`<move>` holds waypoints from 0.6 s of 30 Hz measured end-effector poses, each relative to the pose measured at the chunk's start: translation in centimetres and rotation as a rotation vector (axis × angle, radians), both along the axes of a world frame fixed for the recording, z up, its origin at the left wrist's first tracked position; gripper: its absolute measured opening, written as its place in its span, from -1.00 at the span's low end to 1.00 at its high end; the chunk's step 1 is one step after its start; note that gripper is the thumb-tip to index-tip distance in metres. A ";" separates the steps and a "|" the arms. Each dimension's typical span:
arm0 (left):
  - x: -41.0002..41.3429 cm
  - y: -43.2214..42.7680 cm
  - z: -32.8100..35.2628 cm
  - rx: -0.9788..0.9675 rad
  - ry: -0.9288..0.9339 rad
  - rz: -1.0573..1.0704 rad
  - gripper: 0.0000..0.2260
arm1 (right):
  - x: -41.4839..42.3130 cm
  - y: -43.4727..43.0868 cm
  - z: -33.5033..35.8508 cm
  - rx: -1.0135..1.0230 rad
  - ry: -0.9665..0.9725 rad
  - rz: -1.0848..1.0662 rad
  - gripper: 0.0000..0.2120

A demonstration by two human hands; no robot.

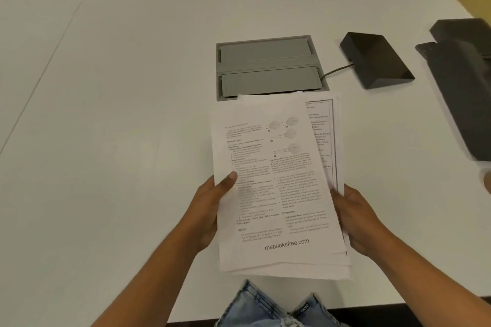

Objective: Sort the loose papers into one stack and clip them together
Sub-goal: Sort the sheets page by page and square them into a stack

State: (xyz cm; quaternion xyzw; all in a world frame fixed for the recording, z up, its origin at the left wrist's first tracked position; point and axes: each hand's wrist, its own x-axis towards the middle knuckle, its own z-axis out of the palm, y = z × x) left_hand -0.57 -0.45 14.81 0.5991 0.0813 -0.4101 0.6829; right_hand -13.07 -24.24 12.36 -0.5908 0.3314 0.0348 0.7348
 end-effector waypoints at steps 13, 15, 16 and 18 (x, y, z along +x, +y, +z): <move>-1.3 -3.1 -1.4 0.111 -0.284 0.114 -0.60 | 1.1 -0.8 -0.2 -0.134 -0.078 0.154 -0.68; -1.4 -3.5 -1.7 0.128 -0.374 0.164 -0.59 | 1.8 -0.7 0.2 -0.169 -0.121 0.109 -0.67; -1.3 -3.8 -1.8 0.148 -0.433 0.173 -0.61 | 2.2 -0.7 0.5 -0.187 -0.152 0.092 -0.67; -1.0 -4.2 -2.0 0.171 -0.528 0.175 -0.63 | 2.9 -0.6 0.9 -0.224 -0.198 0.083 -0.65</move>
